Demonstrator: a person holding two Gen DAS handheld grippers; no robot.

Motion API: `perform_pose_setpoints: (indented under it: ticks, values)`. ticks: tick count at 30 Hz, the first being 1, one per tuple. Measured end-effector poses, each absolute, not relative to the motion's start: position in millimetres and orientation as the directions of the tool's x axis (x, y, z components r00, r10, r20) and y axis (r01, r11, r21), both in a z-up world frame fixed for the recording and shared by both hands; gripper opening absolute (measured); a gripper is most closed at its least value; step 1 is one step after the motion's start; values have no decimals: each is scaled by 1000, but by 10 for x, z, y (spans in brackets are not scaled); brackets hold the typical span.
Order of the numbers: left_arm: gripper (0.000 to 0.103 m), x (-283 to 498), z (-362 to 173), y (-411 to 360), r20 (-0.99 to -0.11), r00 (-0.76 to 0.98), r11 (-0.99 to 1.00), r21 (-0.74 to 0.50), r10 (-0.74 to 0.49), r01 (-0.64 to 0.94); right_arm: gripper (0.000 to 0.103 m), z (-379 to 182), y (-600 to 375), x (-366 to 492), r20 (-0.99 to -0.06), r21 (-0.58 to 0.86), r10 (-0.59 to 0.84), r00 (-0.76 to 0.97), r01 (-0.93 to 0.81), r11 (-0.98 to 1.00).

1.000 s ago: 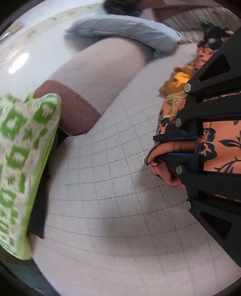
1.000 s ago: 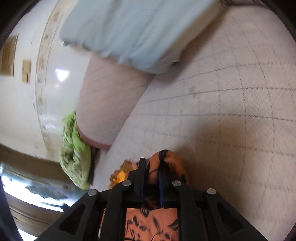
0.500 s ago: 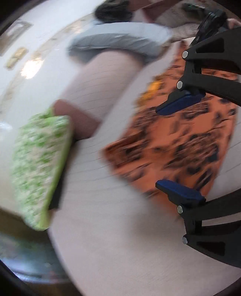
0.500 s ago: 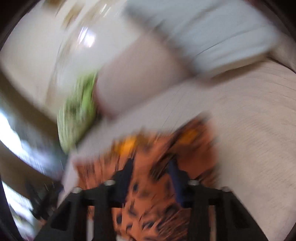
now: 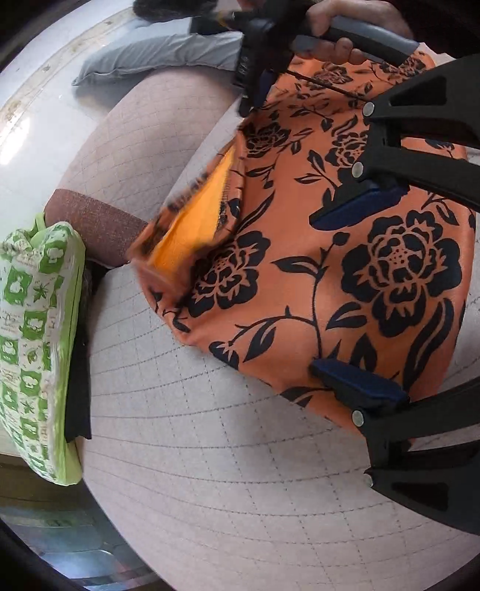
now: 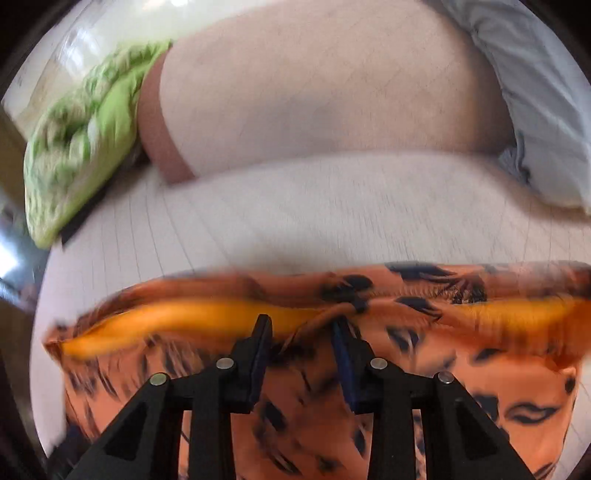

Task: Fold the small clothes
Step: 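Lift the hem with the left gripper and fold it toward the collar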

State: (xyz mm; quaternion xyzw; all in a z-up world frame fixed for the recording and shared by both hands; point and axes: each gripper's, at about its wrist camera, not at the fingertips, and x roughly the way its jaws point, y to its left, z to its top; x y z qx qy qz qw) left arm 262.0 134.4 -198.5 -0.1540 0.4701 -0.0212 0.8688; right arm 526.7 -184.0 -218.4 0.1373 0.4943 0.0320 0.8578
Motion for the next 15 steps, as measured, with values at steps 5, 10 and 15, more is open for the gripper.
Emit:
perform_pose_setpoints:
  ticks: [5, 10, 15]
  values:
    - [73, 2620, -1947, 1622, -802, 577, 941, -298, -155, -163, 38, -1954, -1057, 5009, -741, 395, 426, 519, -177, 902]
    - [73, 2602, -2031, 1827, -834, 538, 933, -282, -122, -225, 39, -2446, -252, 5189, -807, 385, 449, 384, -234, 893]
    - [73, 2642, -2082, 1904, -847, 522, 934, -262, -102, -242, 37, -2454, -367, 5557, -772, 433, 431, 467, -112, 895]
